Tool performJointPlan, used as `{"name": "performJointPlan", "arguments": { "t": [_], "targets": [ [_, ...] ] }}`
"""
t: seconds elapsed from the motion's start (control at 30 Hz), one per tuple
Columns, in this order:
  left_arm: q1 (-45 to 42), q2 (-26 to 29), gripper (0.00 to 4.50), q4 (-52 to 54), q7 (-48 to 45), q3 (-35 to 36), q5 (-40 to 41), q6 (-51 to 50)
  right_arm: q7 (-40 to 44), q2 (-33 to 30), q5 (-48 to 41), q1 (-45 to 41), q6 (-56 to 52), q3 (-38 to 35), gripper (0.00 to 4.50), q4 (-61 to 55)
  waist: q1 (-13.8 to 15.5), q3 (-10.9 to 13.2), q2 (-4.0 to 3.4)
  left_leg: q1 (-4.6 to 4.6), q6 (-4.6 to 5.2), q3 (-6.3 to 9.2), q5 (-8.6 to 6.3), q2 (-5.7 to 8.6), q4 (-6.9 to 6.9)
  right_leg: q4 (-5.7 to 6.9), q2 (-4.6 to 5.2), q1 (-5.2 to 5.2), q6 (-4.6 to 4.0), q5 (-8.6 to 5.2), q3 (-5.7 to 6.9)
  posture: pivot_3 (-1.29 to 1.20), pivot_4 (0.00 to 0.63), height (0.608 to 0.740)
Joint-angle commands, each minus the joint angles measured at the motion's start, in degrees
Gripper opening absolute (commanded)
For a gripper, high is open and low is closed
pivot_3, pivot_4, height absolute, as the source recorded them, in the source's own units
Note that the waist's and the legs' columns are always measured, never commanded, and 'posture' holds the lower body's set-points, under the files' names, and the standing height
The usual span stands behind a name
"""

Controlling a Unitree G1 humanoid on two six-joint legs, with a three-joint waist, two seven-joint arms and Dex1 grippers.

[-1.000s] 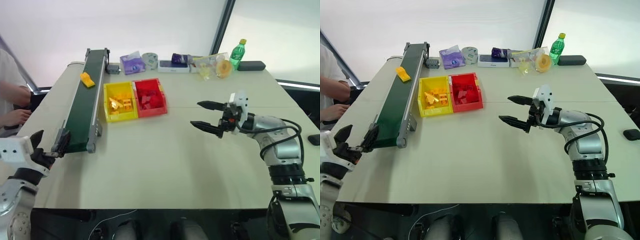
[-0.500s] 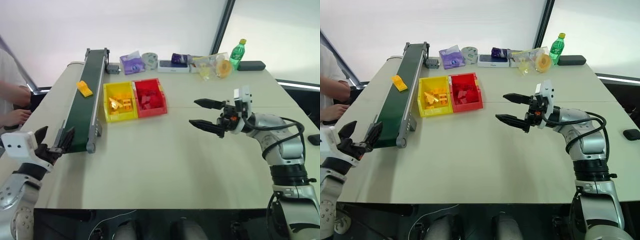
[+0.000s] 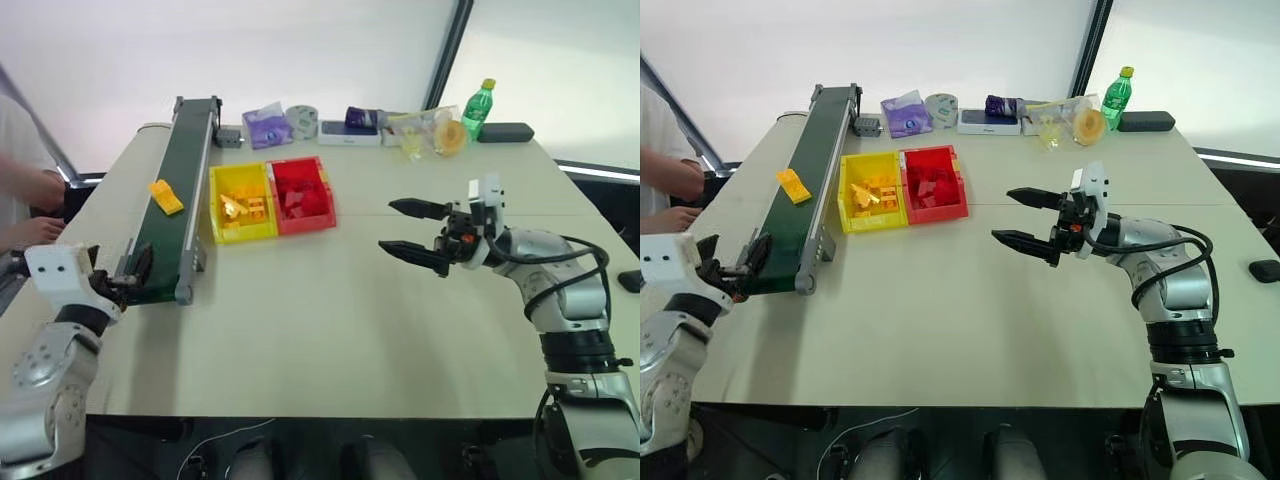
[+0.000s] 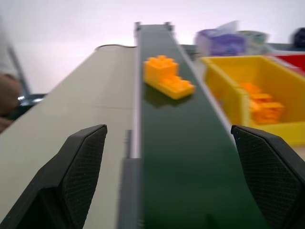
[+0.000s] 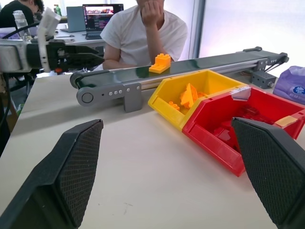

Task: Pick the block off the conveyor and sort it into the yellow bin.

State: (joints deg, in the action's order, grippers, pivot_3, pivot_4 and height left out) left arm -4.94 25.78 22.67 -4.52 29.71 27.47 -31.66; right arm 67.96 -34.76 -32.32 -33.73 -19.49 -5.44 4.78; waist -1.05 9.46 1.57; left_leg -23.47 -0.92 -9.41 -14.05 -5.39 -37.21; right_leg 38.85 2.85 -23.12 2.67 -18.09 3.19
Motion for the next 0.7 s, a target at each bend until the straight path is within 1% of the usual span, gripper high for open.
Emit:
{"name": "performJointPlan", "arguments": {
  "t": [0.03, 0.17, 0.33, 0.6, 0.63, 0.7],
  "targets": [
    [-7.26, -0.96, 4.4, 0.98, 7.81, -3.27, -2.93, -5.9, 0.08, 0.24, -0.5, -0.4, 1.1, -0.72, 4.5, -1.77, 0.54, 0.0, 0.0, 0.0, 0.0, 0.01, 0.0, 0.0, 0.0, 0.0, -0.01, 0.02, 0.0, 0.0, 0.0, 0.0, 0.15, 0.74],
    [-14.02, -4.43, 4.4, -0.44, 14.22, -5.36, -4.87, -11.95, -0.06, 0.58, -0.33, -0.4, 1.3, -0.49, 4.5, -1.88, 0.44, -0.01, 0.02, -0.01, -0.14, 0.02, 0.09, 0.04, -0.05, 0.0, -0.05, 0.06, 0.01, 0.01, -0.01, 0.0, 0.15, 0.74],
    [-17.57, -6.28, 4.4, -2.68, 18.29, -9.94, -10.41, -14.47, -0.38, 0.66, -0.43, 0.08, 1.19, -0.49, 4.5, -2.46, 0.16, -0.01, 0.02, -0.01, -0.29, 0.01, 0.17, -0.03, 0.01, -0.01, -0.14, -0.01, 0.0, 0.0, -0.06, 0.0, 0.15, 0.74],
    [-21.73, -9.14, 4.4, -7.93, 18.54, -11.87, -13.35, -15.08, -1.05, 0.72, -0.58, 0.72, 1.0, -0.58, 4.5, -3.26, 0.39, -0.01, 0.02, -0.01, -0.32, 0.0, 0.19, -0.02, -0.02, 0.0, -0.16, -0.01, 0.01, 0.0, -0.06, 0.0, 0.15, 0.74],
    [-21.67, -9.83, 4.17, -8.14, 19.63, -11.45, -14.03, -15.58, -1.09, 0.61, -0.53, 0.71, 1.1, -0.71, 4.5, -3.12, 0.39, -0.01, 0.02, -0.01, -0.33, -0.01, 0.19, -0.02, -0.02, 0.0, -0.15, -0.01, 0.01, 0.0, -0.06, 0.0, 0.15, 0.74],
    [-21.46, -10.67, 3.58, -8.37, 19.95, -11.15, -14.56, -15.68, -1.16, 0.42, -0.47, 0.67, 1.24, -0.89, 4.5, -2.95, 0.4, 0.0, 0.02, -0.01, -0.33, -0.01, 0.19, -0.02, -0.01, 0.0, -0.15, -0.01, 0.01, 0.0, -0.06, 0.0, 0.15, 0.74]
  ]
}}
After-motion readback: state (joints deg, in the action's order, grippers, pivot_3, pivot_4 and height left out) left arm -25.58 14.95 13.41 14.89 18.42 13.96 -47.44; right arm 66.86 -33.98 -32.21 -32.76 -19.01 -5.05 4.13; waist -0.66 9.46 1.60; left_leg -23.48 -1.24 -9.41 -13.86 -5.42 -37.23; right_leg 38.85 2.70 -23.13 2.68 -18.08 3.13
